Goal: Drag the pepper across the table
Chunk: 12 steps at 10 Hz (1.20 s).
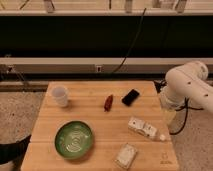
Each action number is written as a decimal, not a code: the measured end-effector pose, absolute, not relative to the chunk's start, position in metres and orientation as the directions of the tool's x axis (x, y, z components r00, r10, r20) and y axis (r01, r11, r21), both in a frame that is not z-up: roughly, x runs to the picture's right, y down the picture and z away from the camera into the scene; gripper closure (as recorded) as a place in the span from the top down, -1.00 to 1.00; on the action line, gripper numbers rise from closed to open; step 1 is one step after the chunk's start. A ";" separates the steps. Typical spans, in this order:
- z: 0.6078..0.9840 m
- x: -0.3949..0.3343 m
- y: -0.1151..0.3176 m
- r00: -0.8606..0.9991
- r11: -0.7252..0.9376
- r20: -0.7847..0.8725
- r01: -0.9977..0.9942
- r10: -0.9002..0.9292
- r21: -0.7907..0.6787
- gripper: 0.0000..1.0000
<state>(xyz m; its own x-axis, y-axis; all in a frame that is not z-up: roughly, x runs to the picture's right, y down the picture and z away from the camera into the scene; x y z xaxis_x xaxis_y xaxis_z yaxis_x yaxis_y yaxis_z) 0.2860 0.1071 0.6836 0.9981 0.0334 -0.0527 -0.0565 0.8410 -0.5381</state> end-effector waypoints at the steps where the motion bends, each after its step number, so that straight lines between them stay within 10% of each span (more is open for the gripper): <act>1: 0.684 0.286 0.107 0.998 0.841 -0.053 -0.057 0.033 -0.538 0.60; 12: 0.708 0.239 0.087 0.992 0.854 -0.011 0.100 -0.123 -0.511 0.60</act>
<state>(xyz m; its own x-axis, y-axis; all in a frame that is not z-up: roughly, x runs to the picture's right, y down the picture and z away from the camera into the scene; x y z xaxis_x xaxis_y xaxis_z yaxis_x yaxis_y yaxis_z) 0.2386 0.0869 0.7081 0.9924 -0.1228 -0.0113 0.0998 0.8536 -0.5112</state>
